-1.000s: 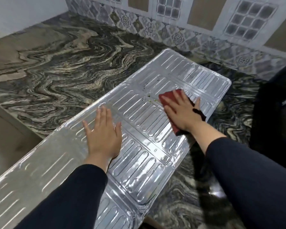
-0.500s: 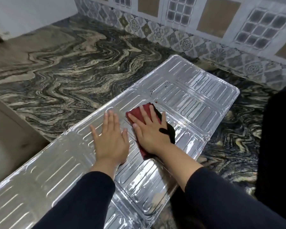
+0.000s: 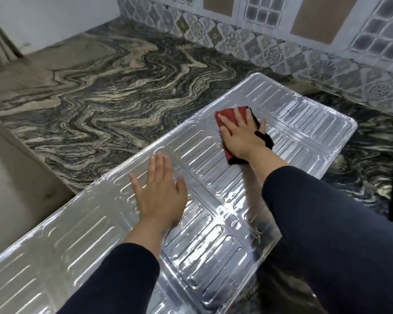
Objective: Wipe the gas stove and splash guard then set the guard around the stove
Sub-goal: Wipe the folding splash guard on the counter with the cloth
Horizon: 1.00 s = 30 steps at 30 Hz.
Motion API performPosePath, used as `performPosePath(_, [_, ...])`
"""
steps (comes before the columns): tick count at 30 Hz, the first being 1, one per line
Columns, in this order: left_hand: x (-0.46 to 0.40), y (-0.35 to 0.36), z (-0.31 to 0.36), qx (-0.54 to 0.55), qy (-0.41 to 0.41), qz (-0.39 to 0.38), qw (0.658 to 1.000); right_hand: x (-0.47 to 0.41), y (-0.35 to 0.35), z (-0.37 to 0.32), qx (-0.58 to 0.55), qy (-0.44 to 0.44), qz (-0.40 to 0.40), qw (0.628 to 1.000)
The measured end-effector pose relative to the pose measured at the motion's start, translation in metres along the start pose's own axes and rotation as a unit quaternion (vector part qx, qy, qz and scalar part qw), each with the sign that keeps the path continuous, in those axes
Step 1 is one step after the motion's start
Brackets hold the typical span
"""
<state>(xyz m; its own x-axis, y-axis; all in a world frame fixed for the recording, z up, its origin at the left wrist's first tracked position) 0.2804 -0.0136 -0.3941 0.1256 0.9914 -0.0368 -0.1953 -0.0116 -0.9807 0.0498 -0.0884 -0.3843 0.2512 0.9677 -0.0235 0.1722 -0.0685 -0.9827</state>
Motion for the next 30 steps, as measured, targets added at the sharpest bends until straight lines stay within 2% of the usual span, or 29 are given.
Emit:
performPosePath(3, [-0.012, -0.004, 0.004, 0.013, -0.035, -0.026, 0.999, 0.021, 0.003, -0.010, -0.004, 0.014, 0.001, 1.000])
performPosePath(13, [-0.091, 0.004, 0.073, -0.001, 0.108, -0.012, 0.994, 0.038, 0.003, -0.017, -0.029, -0.014, 0.014, 0.999])
performPosePath(18, [-0.095, 0.015, 0.074, -0.011, 0.116, 0.027, 0.993, 0.014, -0.004, 0.012, -0.016, -0.065, 0.017, 0.998])
performPosePath(25, [-0.095, 0.017, 0.074, -0.021, 0.120, 0.053, 0.991, -0.080, -0.018, 0.100, 0.021, 0.028, 0.007, 0.999])
performPosePath(30, [-0.097, 0.018, 0.074, -0.024, 0.115, 0.056, 0.991, -0.084, -0.014, 0.100, 0.014, 0.097, 0.000, 0.995])
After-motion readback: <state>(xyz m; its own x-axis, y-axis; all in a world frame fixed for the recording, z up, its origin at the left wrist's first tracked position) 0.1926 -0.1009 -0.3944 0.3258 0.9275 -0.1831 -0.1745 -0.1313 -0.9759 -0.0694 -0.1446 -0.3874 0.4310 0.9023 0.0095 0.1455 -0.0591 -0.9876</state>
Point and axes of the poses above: each hand's wrist, its own x-axis away from the middle knuckle, its own y-axis out of the palm, z = x × y, the point moved 8 cm from there along -x, towards the middle knuckle, and after that the axes turned 10 degrees about z, right-handed, at the moved point
